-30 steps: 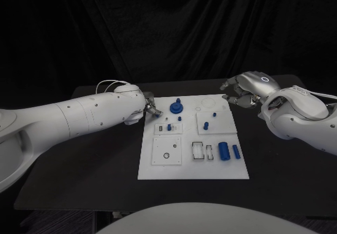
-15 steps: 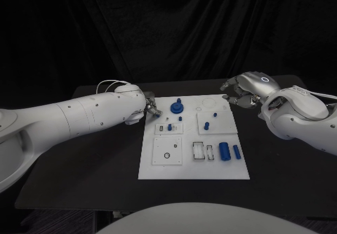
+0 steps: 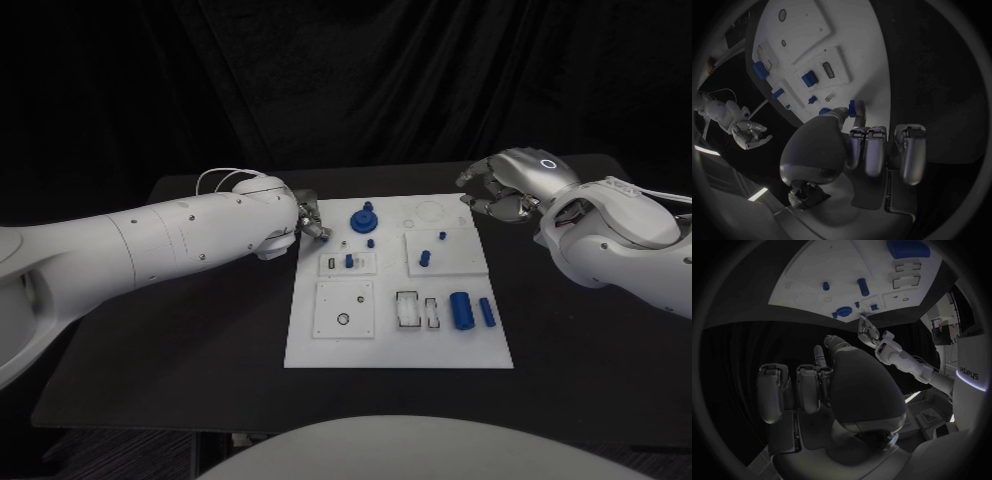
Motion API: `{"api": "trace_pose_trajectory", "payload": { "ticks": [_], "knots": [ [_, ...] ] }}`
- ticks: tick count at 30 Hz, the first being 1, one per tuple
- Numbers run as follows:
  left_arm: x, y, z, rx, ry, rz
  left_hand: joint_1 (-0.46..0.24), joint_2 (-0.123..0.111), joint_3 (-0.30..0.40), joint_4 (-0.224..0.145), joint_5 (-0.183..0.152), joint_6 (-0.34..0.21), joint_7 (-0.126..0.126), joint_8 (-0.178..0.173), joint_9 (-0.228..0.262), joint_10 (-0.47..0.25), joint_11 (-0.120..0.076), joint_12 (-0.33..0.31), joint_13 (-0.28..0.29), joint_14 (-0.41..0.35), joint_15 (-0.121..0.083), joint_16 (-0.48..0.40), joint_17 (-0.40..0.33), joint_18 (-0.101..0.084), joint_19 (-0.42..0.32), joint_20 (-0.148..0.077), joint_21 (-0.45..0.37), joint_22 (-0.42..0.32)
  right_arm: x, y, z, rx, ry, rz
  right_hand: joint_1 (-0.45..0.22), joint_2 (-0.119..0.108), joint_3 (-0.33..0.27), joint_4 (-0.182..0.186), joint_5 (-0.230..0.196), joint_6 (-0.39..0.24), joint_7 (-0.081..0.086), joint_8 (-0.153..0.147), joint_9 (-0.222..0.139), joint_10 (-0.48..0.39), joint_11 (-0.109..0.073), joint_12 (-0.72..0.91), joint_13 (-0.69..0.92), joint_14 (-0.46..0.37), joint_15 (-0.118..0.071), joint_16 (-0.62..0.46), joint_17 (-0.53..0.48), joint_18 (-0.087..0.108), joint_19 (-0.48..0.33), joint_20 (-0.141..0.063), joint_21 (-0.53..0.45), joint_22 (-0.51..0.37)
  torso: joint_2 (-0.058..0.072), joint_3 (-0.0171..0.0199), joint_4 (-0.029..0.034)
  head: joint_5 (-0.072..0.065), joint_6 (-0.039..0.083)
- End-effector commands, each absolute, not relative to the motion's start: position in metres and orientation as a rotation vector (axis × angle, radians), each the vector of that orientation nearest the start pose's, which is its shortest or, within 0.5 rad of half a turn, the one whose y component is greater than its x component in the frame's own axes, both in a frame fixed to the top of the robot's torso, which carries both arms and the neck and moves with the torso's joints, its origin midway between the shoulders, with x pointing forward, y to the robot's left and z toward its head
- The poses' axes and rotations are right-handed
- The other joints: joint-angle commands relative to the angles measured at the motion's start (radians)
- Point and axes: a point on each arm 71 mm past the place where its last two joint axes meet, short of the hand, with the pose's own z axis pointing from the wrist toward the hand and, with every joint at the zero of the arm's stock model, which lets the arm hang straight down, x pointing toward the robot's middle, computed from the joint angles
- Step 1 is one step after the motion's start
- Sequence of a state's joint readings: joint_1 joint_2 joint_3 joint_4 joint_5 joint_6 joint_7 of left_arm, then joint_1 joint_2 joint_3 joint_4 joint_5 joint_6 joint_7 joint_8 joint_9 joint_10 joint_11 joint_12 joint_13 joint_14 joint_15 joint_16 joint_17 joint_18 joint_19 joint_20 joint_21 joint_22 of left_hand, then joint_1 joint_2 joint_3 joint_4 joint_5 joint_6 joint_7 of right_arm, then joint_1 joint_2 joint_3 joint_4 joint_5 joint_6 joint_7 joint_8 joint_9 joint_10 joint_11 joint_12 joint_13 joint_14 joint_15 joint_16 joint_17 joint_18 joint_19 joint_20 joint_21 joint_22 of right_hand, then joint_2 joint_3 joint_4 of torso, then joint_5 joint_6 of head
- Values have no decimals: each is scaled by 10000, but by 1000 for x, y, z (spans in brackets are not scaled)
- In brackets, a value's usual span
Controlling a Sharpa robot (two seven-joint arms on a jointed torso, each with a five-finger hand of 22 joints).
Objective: Assemble the parts on the task board
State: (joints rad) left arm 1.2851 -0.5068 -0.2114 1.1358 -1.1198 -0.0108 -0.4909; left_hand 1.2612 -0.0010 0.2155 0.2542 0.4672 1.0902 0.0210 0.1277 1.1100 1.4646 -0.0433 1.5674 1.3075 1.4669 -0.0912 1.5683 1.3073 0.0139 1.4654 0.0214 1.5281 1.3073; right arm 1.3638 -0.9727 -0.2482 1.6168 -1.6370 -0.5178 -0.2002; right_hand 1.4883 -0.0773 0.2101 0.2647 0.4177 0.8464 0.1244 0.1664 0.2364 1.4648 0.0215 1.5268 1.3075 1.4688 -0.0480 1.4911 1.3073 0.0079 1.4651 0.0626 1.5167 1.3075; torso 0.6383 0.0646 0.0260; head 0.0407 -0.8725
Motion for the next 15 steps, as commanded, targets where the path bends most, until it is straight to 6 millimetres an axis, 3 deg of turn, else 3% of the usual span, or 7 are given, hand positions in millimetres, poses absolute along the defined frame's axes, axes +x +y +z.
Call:
{"api": "trace_pose_trajectory", "payload": {
  "ticks": [1, 10, 15],
  "knots": [
    [533, 163, -247, -2419, 21836, -2952, 13, -116, 112, -33, 9, -11, -33, 57, 14, 1062, -82, 34, 2633, 1039, -93, 25, 2635, 68, 545, -76, -37, 2020, 468, -245, -163, -2519, 14845, 4203, 1, 60, 67, -4, 25, 44, -1, -26, -9, 529, 51, -66, 2080, 807, 72, -15, 1970, 87, 730, 66, -60, 2414, -9, -2, 5, 28, -1],
    [516, 169, -244, -2741, 21869, -3255, -8, -168, 222, -48, -16, -2, -33, 67, 22, 1062, -82, 34, 2633, 1039, -93, 25, 2635, 68, 546, -77, -39, 2022, 468, -246, -164, -2489, 14855, 4164, 1, 60, 67, -4, 25, 44, -1, -26, -9, 529, 51, -66, 2080, 807, 72, -15, 1970, 87, 730, 66, -60, 2414, -22, -4, -3, 114, -1],
    [505, 175, -241, -2887, 21766, -3484, -19, -210, 290, -65, -8, -6, -33, 67, 26, 1062, -82, 34, 2633, 1039, -94, 25, 2635, 69, 544, -78, -42, 2019, 468, -247, -164, -2475, 14864, 4142, -7, 53, 74, -2, 47, 48, 2, -27, -14, 524, 52, -71, 2075, 805, 73, -23, 1964, 90, 723, 66, -72, 2410, -28, 3, 19, 90, -1]
  ]
}}
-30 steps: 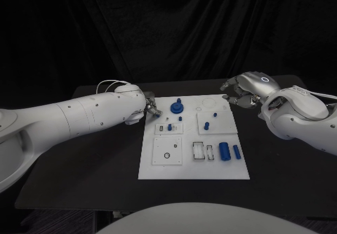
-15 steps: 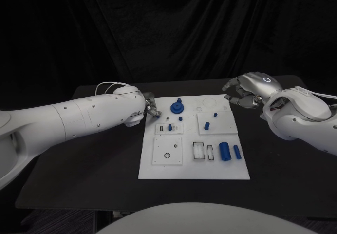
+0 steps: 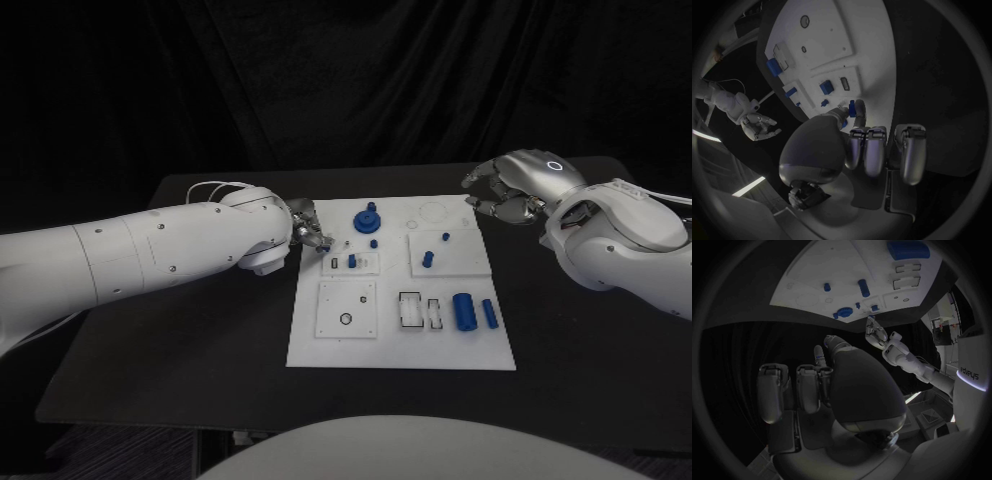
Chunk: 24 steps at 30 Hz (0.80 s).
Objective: Assemble the parts on the task board
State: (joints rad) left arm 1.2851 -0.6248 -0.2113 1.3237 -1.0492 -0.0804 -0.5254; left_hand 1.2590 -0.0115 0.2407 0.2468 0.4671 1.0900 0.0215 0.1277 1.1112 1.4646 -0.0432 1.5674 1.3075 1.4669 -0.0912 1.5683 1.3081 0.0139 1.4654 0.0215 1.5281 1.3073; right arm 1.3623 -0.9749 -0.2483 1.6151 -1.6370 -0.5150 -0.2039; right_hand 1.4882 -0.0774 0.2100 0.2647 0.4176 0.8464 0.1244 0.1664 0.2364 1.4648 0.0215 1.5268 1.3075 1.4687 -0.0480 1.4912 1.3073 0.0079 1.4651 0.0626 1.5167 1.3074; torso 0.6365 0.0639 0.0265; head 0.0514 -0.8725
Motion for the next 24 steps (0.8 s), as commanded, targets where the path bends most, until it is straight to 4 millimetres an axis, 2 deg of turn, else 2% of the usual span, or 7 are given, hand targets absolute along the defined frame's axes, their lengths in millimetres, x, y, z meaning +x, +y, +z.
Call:
{"api": "trace_pose_trajectory", "payload": {
  "ticks": [1, 5, 14, 19, 24],
  "knots": [
    [504, 175, -241, -2898, 21744, -3529, 0, -112, 46, 9, -8, -2, -37, 68, 14, 1062, -82, 34, 2633, 1039, -94, 25, 2627, 69, 544, -78, -42, 2019, 468, -247, -164, -2471, 14867, 4136, -7, 54, 74, -2, 47, 48, 1, -27, -15, 524, 52, -71, 2074, 805, 73, -23, 1964, 90, 723, 66, -72, 2411, -11, 11, 14, -16, -1],
    [498, 177, -239, -2928, 21600, -3821, -147, -197, 236, 48, -245, 22, -30, 91, 34, 1062, -79, 34, 2633, 1039, -92, 25, 2627, 71, 540, -78, -53, 2014, 468, -248, -165, -2456, 14890, 4105, -11, 50, 74, 0, 49, 48, 3, -28, -16, 523, 52, -72, 2074, 803, 73, -31, 1957, 90, 722, 66, -74, 2410, -8, 16, 8, 16, -1],
    [493, 176, -236, -2957, 21109, -4412, -212, -224, 308, 70, -353, 16, -26, 94, 41, 1062, -74, 34, 2633, 1039, -90, 25, 2627, 70, 545, -77, -50, 2020, 468, -248, -166, -2457, 14918, 4108, -12, 49, 73, 0, 50, 48, 3, -28, -16, 523, 52, -72, 2073, 803, 73, -33, 1956, 91, 722, 66, -75, 2410, -2, 11, -1, 56, -1],
    [491, 176, -240, -2652, 20914, -4394, -246, -222, 364, 90, -377, -19, -15, 76, 37, 1062, -66, 34, 2633, 1039, -85, 25, 2627, 81, 517, -73, -78, 1987, 468, -248, -167, -2468, 14939, 4106, -12, 49, 73, 0, 50, 48, 3, -28, -16, 523, 52, -72, 2073, 803, 73, -33, 1956, 91, 722, 66, -75, 2410, -2, 3, 27, -23, -1],
    [488, 175, -246, -2546, 20939, -4367, -295, -216, 398, 123, -414, -13, -8, 78, 37, 1062, -60, 34, 2633, 1039, -80, 25, 2627, 76, 529, -70, -68, 2002, 468, -247, -167, -2479, 14953, 4114, -29, 42, 72, 10, 57, 52, 4, -28, -19, 526, 53, -70, 2076, 802, 73, -36, 1953, 91, 721, 66, -76, 2409, 11, 0, -16, 24, -1]
  ]
}}
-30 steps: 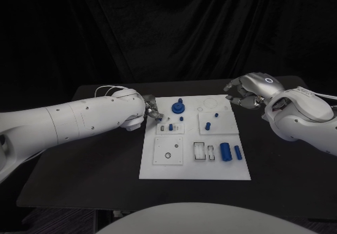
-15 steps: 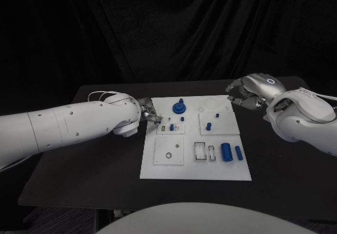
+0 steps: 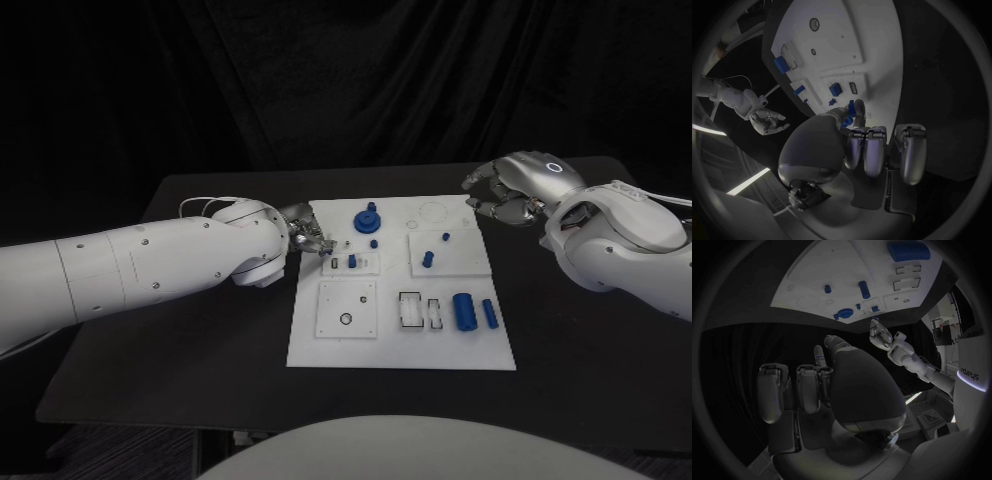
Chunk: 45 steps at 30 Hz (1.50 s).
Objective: Assemble the parts on the task board
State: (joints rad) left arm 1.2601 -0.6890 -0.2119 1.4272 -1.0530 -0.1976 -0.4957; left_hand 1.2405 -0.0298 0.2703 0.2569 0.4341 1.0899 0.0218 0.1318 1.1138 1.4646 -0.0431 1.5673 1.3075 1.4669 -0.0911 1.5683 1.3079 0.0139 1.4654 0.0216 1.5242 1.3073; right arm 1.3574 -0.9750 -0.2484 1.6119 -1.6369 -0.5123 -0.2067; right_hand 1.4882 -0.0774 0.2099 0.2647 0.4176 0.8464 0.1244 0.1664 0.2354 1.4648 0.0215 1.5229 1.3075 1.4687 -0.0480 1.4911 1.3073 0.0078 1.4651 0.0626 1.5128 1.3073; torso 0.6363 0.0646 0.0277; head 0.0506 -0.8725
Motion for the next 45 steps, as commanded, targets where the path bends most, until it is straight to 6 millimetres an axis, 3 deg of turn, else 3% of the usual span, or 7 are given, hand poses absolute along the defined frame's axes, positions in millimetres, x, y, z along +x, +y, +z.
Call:
{"api": "trace_pose_trajectory", "payload": {
  "ticks": [1, 7, 24, 39, 45],
  "knots": [
    [488, 174, -247, -2532, 20959, -4364, -132, -32, 119, 36, -110, -8, -10, 38, 11, 1062, -60, 35, 2633, 1039, -79, 25, 2629, 75, 530, -70, -29, 2004, 468, -247, -167, -2479, 14957, 4111, -29, 42, 72, 10, 57, 52, 4, -28, -9, 526, 53, -31, 2076, 801, 73, -36, 1953, 92, 721, 66, -38, 2411, 19, -13, -28, 37, -1],
    [485, 172, -252, -2485, 21053, -4369, -152, -32, 134, 48, -135, -3, -10, 39, 11, 1062, -58, 35, 2633, 1039, -78, 25, 2629, 73, 537, -69, -23, 2013, 468, -248, -167, -2471, 14965, 4098, -29, 42, 72, 10, 57, 52, 4, -28, -9, 526, 53, -31, 2076, 801, 73, -36, 1953, 92, 721, 66, -38, 2411, 27, -6, 5, -9, -1],
    [480, 170, -259, -2439, 21242, -4405, -254, -58, 168, 101, -228, 32, -8, 51, 11, 1062, -56, 35, 2633, 1039, -76, 25, 2629, 72, 539, -65, -24, 2015, 467, -247, -167, -2481, 14972, 4120, -61, 44, 76, 31, 69, 77, 2, -18, -11, 526, 57, -31, 2076, 800, 76, -43, 1948, 94, 717, 67, -46, 2408, 26, -9, -25, 23, -1],
    [471, 171, -271, -2544, 21478, -4451, -277, -77, 166, 109, -238, 40, -9, 56, 13, 1062, -56, 35, 2633, 1039, -75, 25, 2629, 72, 540, -64, -24, 2016, 467, -248, -168, -2452, 15006, 4086, -61, 44, 76, 31, 69, 77, 2, -18, -11, 526, 57, -31, 2076, 800, 76, -43, 1948, 94, 717, 67, -46, 2408, 16, 2, -2, -40, -1],
    [471, 173, -273, -2626, 21388, -4465, -303, -85, 169, 122, -243, 47, -10, 59, 15, 1062, -55, 35, 2633, 1039, -75, 25, 2629, 79, 525, -64, -39, 1998, 467, -248, -168, -2461, 15029, 4085, -73, 44, 81, 37, 74, 96, 0, -11, -11, 532, 60, -26, 2082, 798, 78, -49, 1943, 95, 715, 68, -50, 2406, 15, 3, -28, 4, -1]
  ]
}}
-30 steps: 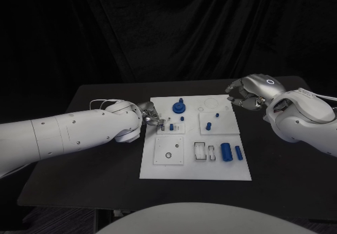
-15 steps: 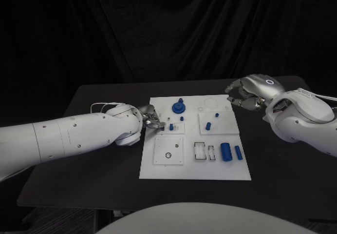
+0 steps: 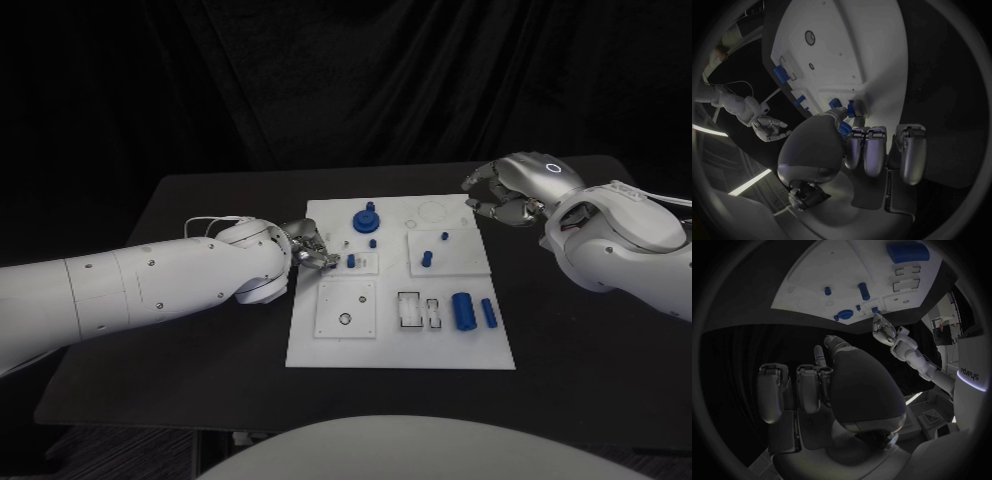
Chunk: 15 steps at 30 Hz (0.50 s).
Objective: Assemble the parts on the task board
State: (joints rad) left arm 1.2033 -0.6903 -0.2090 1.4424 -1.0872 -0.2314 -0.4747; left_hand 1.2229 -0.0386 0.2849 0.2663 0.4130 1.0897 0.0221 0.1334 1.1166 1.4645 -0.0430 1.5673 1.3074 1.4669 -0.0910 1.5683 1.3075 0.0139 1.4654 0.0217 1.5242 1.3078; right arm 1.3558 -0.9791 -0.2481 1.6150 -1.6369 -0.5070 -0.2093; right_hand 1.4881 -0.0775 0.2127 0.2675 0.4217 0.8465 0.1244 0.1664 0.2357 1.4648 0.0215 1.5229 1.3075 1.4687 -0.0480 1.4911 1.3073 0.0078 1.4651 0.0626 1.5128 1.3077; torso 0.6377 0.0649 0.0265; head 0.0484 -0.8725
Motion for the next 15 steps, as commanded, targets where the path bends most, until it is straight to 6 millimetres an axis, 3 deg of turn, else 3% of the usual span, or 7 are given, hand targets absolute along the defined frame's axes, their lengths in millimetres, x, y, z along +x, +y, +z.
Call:
{"api": "trace_pose_trajectory", "payload": {
  "ticks": [1, 4, 6, 11, 15],
  "knots": [
    [471, 173, -273, -2639, 21383, -4453, -130, 3, 26, 29, -33, 49, -14, 43, -13, 1063, -57, 35, 2634, 1039, -76, 25, 2633, 81, 520, -64, -44, 1987, 467, -248, -168, -2463, 15036, 4082, -72, 45, 53, 9, 33, 96, 0, -11, -14, 532, 60, -26, 2081, 798, 78, -49, 1943, 95, 715, 68, -50, 2403, 6, -5, -13, 25, -1],
    [471, 174, -274, -2649, 21396, -4438, -240, -12, 52, 79, -388, 54, -13, 43, -10, 1063, -54, 35, 2634, 1039, -72, 25, 2633, 87, 507, -58, -61, 1973, 467, -248, -168, -2459, 15047, 4072, -72, 45, 53, 9, 33, 96, 0, -11, -14, 532, 60, -26, 2081, 798, 78, -49, 1943, 95, 715, 68, -50, 2403, 11, -8, 6, 2, -1],
    [471, 174, -274, -2657, 21399, -4441, -206, -16, 137, 32, -203, 38, -23, 37, -7, 1063, -60, 35, 2634, 1039, -74, 25, 2633, 88, 505, -61, -65, 1972, 467, -248, -168, -2453, 15054, 4060, -72, 45, 53, 9, 33, 96, 0, -11, -14, 532, 60, -26, 2081, 798, 78, -49, 1943, 95, 715, 68, -50, 2403, 11, -3, 7, -12, -1],
    [470, 176, -274, -2676, 21354, -4509, -206, -16, 137, 32, -203, 38, -23, 37, -7, 1063, -60, 35, 2634, 1039, -74, 25, 2633, 88, 505, -61, -65, 1972, 467, -249, -168, -2440, 15062, 4039, -72, 45, 53, 9, 33, 96, 0, -11, -14, 532, 60, -26, 2081, 798, 78, -49, 1943, 95, 715, 68, -50, 2403, 9, -6, 10, -4, -1],
    [469, 177, -274, -2661, 21304, -4617, -201, -67, 260, -17, 185, 39, -25, 45, 7, 1063, -64, 35, 2634, 1039, -79, 25, 2633, 93, 493, -64, -82, 1961, 467, -250, -168, -2433, 15067, 4029, -72, 45, 53, 9, 33, 96, 0, -11, -14, 532, 60, -26, 2081, 798, 78, -49, 1943, 95, 715, 68, -50, 2403, 4, -6, 6, 7, -1]
  ]
}}
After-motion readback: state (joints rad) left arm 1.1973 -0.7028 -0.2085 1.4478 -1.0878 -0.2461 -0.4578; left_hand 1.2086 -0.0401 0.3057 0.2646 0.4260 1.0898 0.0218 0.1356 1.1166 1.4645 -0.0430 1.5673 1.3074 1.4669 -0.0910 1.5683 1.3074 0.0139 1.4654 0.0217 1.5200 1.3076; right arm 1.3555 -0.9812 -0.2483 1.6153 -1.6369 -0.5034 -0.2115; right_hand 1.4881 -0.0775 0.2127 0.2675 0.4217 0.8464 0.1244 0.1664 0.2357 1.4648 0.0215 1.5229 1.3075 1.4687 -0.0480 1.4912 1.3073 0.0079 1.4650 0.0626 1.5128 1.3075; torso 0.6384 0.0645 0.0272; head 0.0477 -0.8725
